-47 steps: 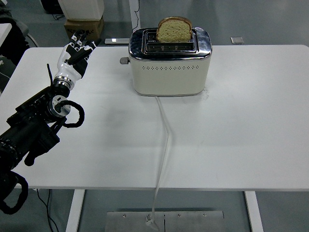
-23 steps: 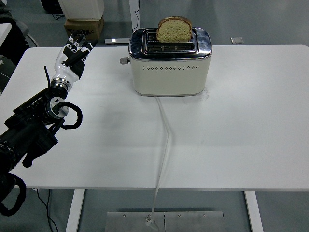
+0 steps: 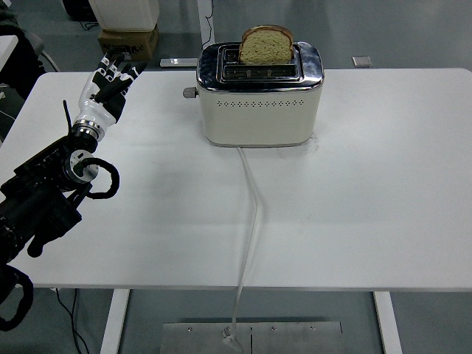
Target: Press down toaster
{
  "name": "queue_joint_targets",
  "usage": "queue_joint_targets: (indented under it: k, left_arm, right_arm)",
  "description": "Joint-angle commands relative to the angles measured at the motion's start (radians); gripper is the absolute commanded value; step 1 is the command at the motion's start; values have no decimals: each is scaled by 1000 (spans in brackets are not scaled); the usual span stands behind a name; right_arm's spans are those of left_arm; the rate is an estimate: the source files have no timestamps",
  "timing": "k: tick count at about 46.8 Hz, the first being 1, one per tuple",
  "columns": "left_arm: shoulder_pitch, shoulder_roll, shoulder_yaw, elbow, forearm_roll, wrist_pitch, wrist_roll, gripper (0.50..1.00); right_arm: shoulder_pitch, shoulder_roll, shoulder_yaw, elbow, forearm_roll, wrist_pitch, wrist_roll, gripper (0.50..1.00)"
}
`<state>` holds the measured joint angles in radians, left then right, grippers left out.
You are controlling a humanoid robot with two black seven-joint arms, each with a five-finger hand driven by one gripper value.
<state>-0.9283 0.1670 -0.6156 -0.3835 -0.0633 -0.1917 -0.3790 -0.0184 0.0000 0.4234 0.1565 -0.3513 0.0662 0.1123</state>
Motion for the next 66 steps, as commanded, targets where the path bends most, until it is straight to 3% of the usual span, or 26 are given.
queue_joint_targets:
  k: [1, 17, 26, 33, 34, 36, 50, 66]
  left_arm:
    - [0, 23, 5, -1, 71, 2, 2, 1000]
    - [-11, 85, 48, -8, 439, 8, 2, 1000]
    - [-11, 117, 89, -18, 536, 5, 2, 1000]
    - [-29, 131, 131, -58, 571, 5, 2, 1000]
    - [-52, 170, 190, -116, 627, 8, 2, 1000]
    - [-64, 180, 212, -135, 655, 8, 2, 1000]
    - [-90, 183, 269, -160, 873, 9, 2, 1000]
    - [-106, 190, 290, -186, 990, 9, 2, 1000]
  right_arm:
    - [0, 0, 0, 0, 0, 0, 0, 1000]
    - [0, 0, 0, 0, 0, 0, 0, 1000]
    - [0, 0, 0, 0, 0, 0, 0, 1000]
    - [0, 0, 0, 0, 0, 0, 0, 1000]
    - [0, 0, 0, 0, 0, 0, 0, 1000]
    - [0, 0, 0, 0, 0, 0, 0, 1000]
    - [0, 0, 0, 0, 0, 0, 0, 1000]
    - [0, 0, 0, 0, 0, 0, 0, 1000]
